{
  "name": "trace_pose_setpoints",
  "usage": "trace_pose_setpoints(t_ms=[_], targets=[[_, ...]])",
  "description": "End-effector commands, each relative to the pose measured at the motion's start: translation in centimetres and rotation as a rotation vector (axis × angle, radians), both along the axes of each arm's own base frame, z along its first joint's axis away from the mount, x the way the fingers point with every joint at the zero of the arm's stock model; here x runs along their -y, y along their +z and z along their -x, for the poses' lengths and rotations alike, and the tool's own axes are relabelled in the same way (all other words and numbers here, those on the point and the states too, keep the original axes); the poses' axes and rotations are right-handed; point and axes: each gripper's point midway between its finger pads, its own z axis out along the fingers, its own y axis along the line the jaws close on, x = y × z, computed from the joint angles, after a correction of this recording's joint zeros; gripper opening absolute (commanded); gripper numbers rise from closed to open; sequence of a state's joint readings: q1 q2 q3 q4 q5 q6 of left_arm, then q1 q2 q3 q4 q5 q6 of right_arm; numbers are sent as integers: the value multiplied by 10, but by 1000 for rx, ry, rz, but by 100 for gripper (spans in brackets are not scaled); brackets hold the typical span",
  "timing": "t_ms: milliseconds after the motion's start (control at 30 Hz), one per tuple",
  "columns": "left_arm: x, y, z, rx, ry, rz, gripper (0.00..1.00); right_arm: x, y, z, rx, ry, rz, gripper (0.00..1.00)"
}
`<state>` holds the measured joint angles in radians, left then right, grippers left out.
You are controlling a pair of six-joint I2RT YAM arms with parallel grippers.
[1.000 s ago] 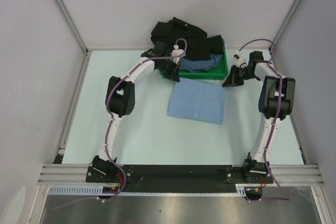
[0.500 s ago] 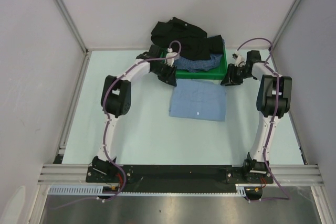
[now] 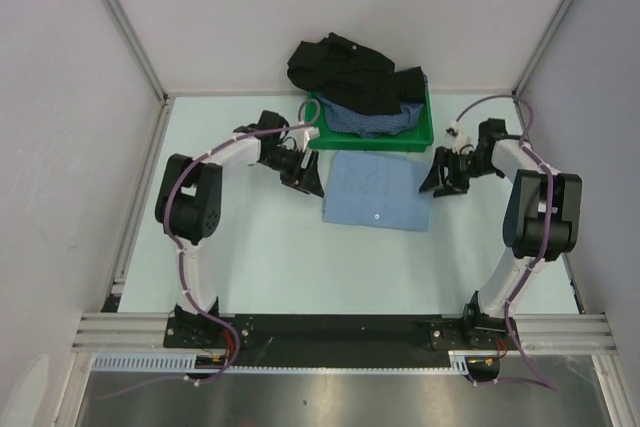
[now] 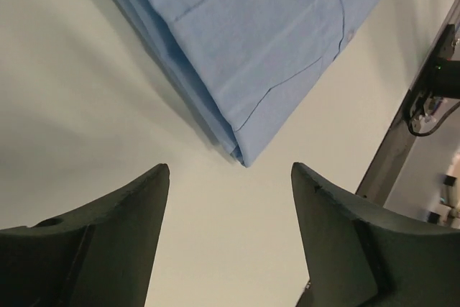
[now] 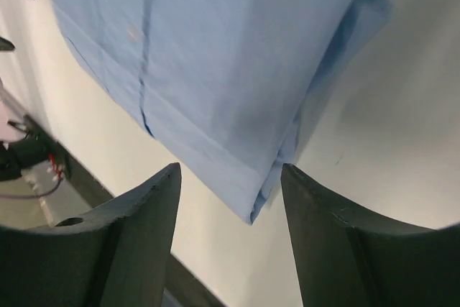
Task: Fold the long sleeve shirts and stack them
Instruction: Fold the shirt
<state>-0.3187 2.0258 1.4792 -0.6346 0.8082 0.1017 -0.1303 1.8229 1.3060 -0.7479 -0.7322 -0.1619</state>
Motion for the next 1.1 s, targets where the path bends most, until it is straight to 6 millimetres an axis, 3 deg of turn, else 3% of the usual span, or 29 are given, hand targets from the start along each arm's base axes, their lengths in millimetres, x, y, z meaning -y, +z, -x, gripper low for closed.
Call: trace_pose_setpoints(t_ms=[0,167,367,433,467,500,533,567,633,733,833,867,900,967,1000,1067], targets=[[15,-8,11,-77,4,67,75,-13,-33,31,-129,-5,-53,64],[25,-22,23,-128,-27,94,72,-25,-44,36,-151,18,-95,63],[39,-40,37,-155,-67,96,57,-40,-61,44,-184,74,-104,40],[39,-47,43,-183,-73,97,48,-42,-65,45,-193,82,-105,34],[37,-49,46,-193,-73,95,33,-42,-67,48,-199,91,-100,30],[37,-47,51,-210,-80,111,27,-43,-67,49,-204,95,-102,20],[34,-46,61,-232,-86,110,20,-47,-68,55,-217,107,-111,17],[32,-46,66,-236,-88,107,7,-49,-66,63,-240,112,-115,14],[25,-41,85,-256,-101,109,0,-55,-65,83,-282,127,-130,6],[15,-40,110,-312,-111,102,0,-63,-47,104,-317,115,-169,2],[7,-39,113,-329,-89,96,4,-65,-29,91,-242,90,-159,5],[4,-36,111,-322,-78,96,16,-64,-23,81,-216,84,-150,12],[-1,-34,105,-319,-53,101,24,-63,-22,74,-211,78,-141,28],[-13,-21,88,-266,-5,116,40,-59,-18,67,-191,87,-113,36],[-18,-15,81,-234,8,123,43,-50,-9,56,-154,74,-95,49],[-25,0,71,-165,13,136,50,-41,1,61,-143,96,-76,56]])
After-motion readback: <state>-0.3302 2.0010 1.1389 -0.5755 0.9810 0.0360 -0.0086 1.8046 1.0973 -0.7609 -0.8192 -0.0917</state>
